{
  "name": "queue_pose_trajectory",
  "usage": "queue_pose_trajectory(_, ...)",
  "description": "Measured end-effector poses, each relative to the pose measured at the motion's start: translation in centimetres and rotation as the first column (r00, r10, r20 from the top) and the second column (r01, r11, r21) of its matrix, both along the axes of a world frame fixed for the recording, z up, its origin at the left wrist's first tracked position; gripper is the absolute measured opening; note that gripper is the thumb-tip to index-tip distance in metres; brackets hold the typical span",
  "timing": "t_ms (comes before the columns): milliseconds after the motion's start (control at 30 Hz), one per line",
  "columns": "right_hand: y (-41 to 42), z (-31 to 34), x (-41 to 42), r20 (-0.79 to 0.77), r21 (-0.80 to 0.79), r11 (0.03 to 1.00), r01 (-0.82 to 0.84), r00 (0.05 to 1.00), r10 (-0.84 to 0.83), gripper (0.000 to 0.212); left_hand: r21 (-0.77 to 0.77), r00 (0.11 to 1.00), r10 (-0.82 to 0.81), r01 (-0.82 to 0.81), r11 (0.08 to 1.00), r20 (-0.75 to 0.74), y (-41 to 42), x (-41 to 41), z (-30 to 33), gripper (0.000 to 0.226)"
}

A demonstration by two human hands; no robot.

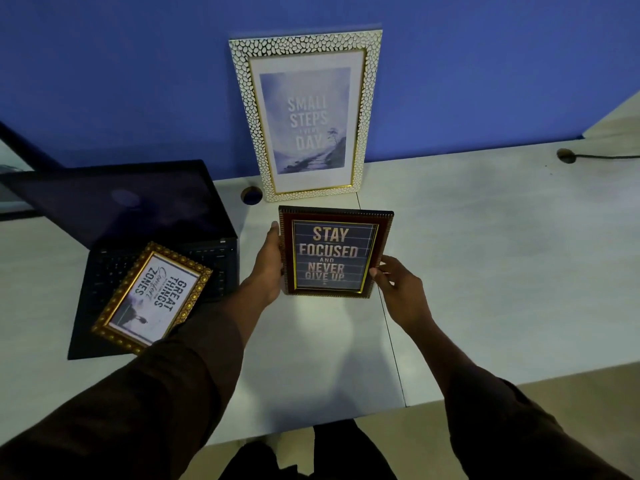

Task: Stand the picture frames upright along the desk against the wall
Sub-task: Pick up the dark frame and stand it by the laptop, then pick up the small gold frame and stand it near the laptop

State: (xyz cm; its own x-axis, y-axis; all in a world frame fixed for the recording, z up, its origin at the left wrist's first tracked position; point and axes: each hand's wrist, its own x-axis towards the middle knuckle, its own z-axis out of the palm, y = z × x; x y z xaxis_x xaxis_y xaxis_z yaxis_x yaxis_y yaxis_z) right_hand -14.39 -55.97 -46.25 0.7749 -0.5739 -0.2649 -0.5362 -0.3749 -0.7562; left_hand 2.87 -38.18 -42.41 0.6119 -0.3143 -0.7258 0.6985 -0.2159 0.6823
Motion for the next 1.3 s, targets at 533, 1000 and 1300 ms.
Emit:
queue_pose_trajectory(533,20.1,3.8,-2.0,0.038,-0.037,0.988,0.15,0.988,-0.149,0.037,0.002,0.993,0.055,-0.056,0.998,0.105,24.1,-3.9,2.5,0.058)
queue_pose_trajectory(1000,31.8,5.0,7.4,-0.091,0.081,0.979,-0.184,0.977,0.191,0.042,0.364,0.937,-0.108,-0.022,0.931,0.333,38.3,0.0,3.4,0.035)
queue_pose_trajectory(1300,32.0,-0.7,12.7,-0.237,0.19,0.945,-0.265,0.922,0.306,0.034,0.603,0.908,-0.332,0.118,0.789,0.257,36.3,5.0,0.1,0.033)
